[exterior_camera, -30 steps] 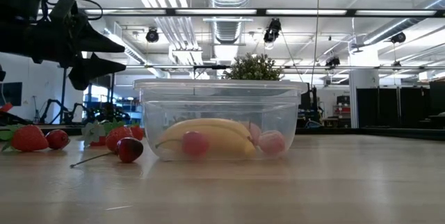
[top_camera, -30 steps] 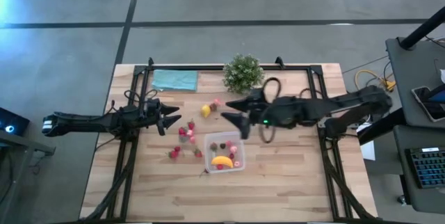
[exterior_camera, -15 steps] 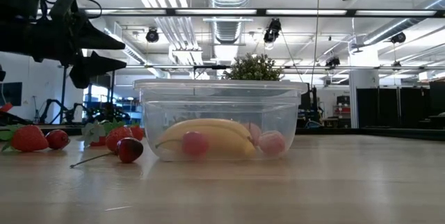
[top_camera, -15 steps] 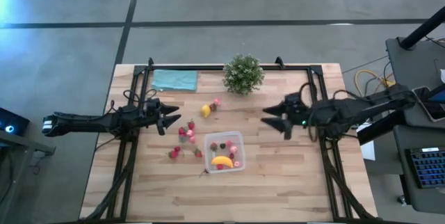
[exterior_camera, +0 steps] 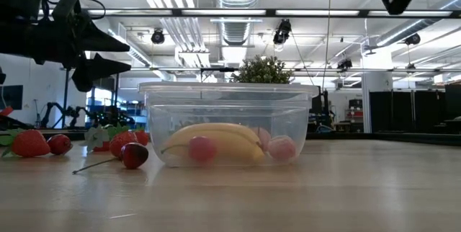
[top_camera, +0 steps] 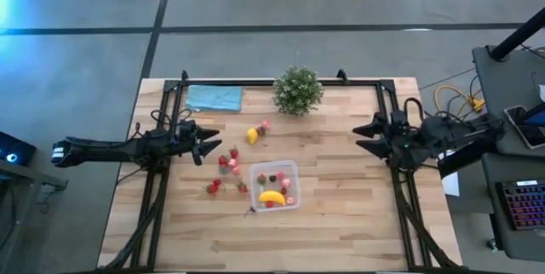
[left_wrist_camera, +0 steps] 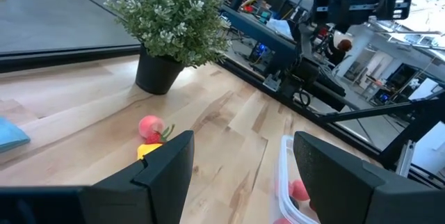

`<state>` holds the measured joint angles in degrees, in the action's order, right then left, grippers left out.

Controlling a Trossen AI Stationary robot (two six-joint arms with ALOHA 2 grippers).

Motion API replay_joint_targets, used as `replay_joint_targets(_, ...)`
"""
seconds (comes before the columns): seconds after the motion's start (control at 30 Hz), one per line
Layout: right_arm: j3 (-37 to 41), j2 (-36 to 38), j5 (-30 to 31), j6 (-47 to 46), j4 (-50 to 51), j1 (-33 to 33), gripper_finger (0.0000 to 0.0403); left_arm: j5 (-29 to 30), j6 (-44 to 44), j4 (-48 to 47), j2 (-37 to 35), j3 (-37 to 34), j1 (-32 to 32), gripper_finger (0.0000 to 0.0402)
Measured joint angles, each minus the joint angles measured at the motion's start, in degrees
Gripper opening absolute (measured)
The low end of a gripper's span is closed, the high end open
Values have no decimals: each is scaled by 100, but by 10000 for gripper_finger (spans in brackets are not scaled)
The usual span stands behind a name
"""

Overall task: Pick and placing Produce into tupperware
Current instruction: Put the pink peach into the transparent bin

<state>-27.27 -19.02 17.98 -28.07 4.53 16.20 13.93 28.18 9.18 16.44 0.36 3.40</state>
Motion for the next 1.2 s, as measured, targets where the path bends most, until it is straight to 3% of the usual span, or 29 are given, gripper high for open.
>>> replay_joint_targets(0.4,918,1911,-146,330,524,3,254,1,10,80,-1,0,0,233)
replay_joint_targets(0.8,1702,1906,280,358,-106,-10,249,68,2,256,47,0,0,233)
replay_joint_targets(0.9,2014,1879,475,248,-267,-8,253,342,9,758,116,-1,2,233)
replay_joint_targets(1.03,2463,1899,977,-110,-290,-10,256,633,-4,2145,245,-2,0,233)
replay_joint_targets(1.2,2560,1732,1536,-101,-493,-52,252,1012,-7,3430,404,-2,2,233)
